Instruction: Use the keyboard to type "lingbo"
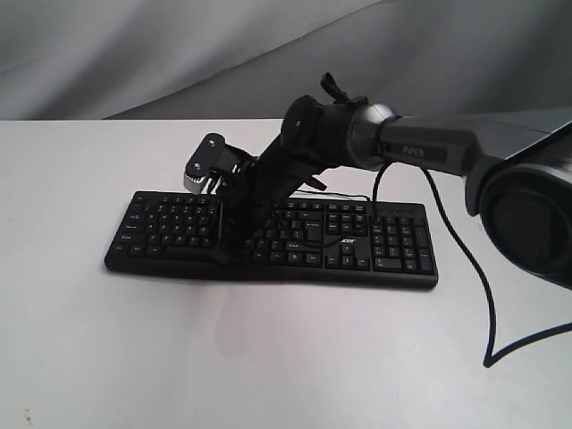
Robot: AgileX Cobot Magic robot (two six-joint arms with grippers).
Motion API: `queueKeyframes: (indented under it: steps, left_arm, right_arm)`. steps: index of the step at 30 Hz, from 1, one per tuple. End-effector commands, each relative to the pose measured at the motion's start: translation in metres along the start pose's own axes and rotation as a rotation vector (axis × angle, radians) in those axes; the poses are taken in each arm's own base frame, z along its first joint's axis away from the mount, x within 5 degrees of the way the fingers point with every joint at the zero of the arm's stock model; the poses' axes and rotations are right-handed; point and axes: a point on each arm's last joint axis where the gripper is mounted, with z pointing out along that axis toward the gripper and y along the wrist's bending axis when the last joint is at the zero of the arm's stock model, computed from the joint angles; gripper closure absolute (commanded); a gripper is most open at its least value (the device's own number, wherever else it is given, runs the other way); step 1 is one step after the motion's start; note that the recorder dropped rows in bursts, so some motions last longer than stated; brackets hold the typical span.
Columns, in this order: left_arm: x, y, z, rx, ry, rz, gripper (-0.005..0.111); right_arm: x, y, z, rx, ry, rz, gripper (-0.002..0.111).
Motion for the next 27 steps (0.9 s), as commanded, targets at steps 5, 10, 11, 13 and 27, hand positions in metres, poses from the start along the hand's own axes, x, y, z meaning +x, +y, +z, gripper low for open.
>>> queueKeyframes:
  steps: [5,10,11,13,27]
  left_arm:
    - [0.001,0.000,0.001,0.003,0.005,-0.005,0.106]
    - [0.001,0.000,0.001,0.003,0.005,-0.005,0.106]
    - [0.001,0.000,0.001,0.003,0.005,-0.005,0.106]
    - [0.001,0.000,0.001,0.003,0.005,-0.005,0.106]
    - [0.001,0.000,0.001,0.003,0.005,-0.005,0.106]
  right_arm:
    - [0.000,0.001,0.002,-0.002,-0.002,0.005,0.108]
    - [0.003,0.001,0.006,-0.005,0.004,0.010,0.108]
    - [0.003,0.001,0.007,-0.006,0.005,0.011,0.108]
    - [0.001,0.000,0.004,0.000,-0.001,0.006,0.108]
    - [-0.027,-0.008,0.002,0.055,-0.082,-0.032,0.108]
